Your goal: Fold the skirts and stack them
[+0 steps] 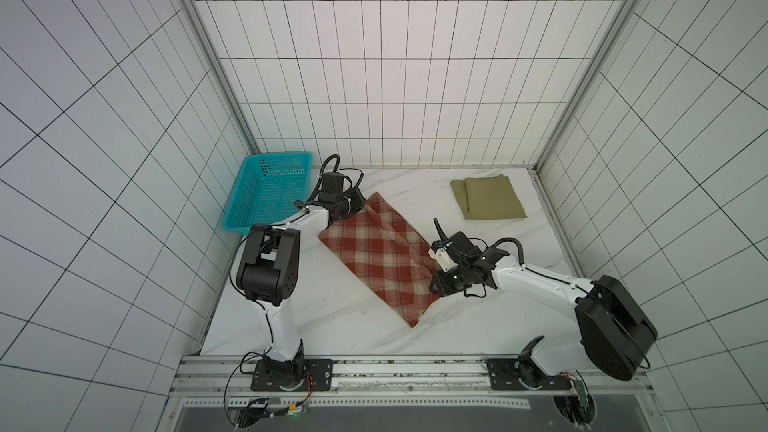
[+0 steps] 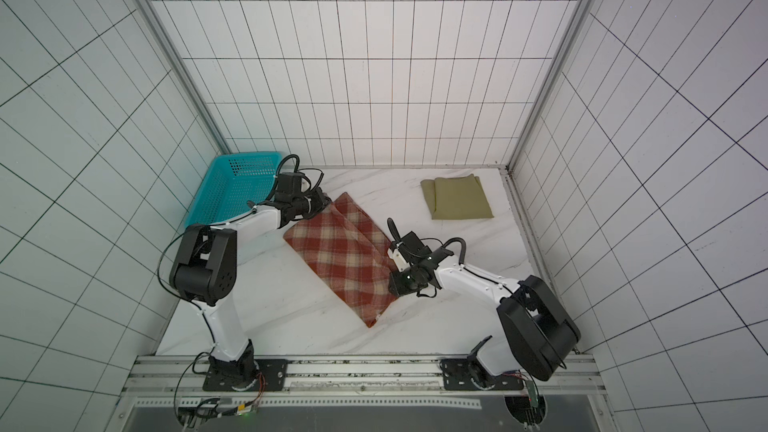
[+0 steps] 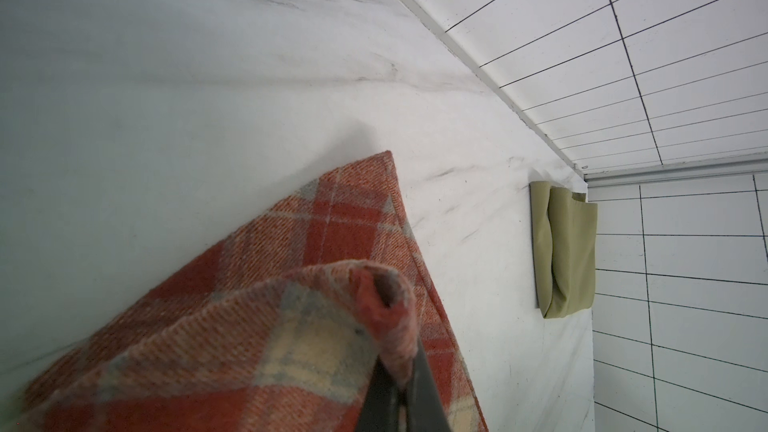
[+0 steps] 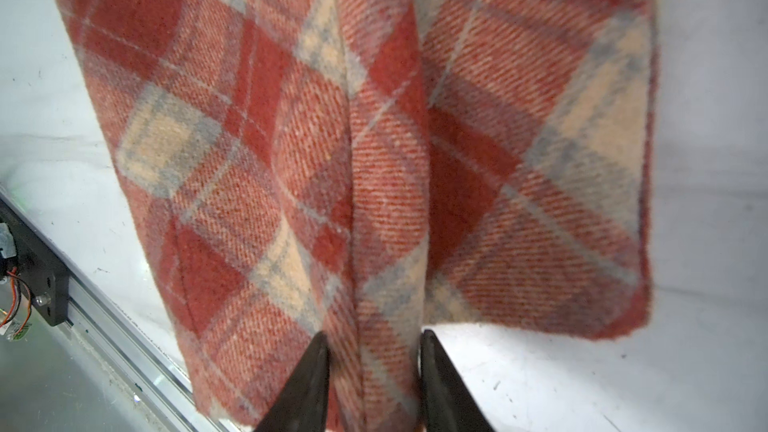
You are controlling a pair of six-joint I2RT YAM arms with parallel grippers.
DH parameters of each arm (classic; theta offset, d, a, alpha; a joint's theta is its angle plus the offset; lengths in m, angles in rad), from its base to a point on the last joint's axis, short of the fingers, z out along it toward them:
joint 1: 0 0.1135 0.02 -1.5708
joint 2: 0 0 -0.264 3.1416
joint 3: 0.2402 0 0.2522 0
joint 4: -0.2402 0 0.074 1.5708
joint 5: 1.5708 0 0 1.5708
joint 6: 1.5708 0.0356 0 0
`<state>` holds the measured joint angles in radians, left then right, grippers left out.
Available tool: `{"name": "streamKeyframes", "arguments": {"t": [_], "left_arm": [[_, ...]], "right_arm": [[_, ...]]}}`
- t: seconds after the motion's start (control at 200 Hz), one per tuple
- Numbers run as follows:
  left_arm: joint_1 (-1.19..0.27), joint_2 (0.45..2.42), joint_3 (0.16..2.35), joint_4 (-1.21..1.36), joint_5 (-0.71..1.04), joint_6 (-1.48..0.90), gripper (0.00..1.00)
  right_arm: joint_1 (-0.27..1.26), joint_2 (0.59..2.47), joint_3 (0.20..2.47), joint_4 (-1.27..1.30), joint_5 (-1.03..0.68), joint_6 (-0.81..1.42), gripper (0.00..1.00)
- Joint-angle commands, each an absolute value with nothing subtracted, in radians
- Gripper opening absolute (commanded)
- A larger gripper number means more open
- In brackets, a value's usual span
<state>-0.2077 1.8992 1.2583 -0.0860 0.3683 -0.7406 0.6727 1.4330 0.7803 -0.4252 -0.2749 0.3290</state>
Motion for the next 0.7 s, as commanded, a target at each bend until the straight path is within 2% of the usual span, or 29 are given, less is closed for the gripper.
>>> {"name": "streamKeyframes", "arguments": {"t": [0.0, 0.02, 0.13, 0.36, 0.545, 0.695], "left_arm": [[-0.205, 1.904, 1.270, -0.054, 0.370, -0.734, 0.00], [-0.205, 1.904, 1.270, -0.054, 0.370, -0.736, 0.00], [-0.204, 1.896, 1.269, -0.054, 0.375, -0.741, 0.00], [-0.165, 1.761, 1.240, -0.106, 0.360, -0.738, 0.00], [-0.072, 1.559, 1.172, -0.189, 0.347, -0.715, 0.00], [0.040, 1.427, 1.119, -0.276, 0.377, -0.691, 0.00]], "right_arm": [[0.669, 1.436, 0.840, -0.412, -0.302, 0.328, 0.34], [0.669, 1.435, 0.840, -0.411, -0.303, 0.329, 0.31], [0.671, 1.418, 0.854, -0.420, -0.309, 0.334, 0.00], [0.726, 1.303, 0.929, -0.488, -0.285, 0.323, 0.00], [0.879, 1.224, 1.010, -0.569, -0.206, 0.315, 0.00], [1.000, 1.185, 1.030, -0.554, -0.206, 0.338, 0.00]]}}
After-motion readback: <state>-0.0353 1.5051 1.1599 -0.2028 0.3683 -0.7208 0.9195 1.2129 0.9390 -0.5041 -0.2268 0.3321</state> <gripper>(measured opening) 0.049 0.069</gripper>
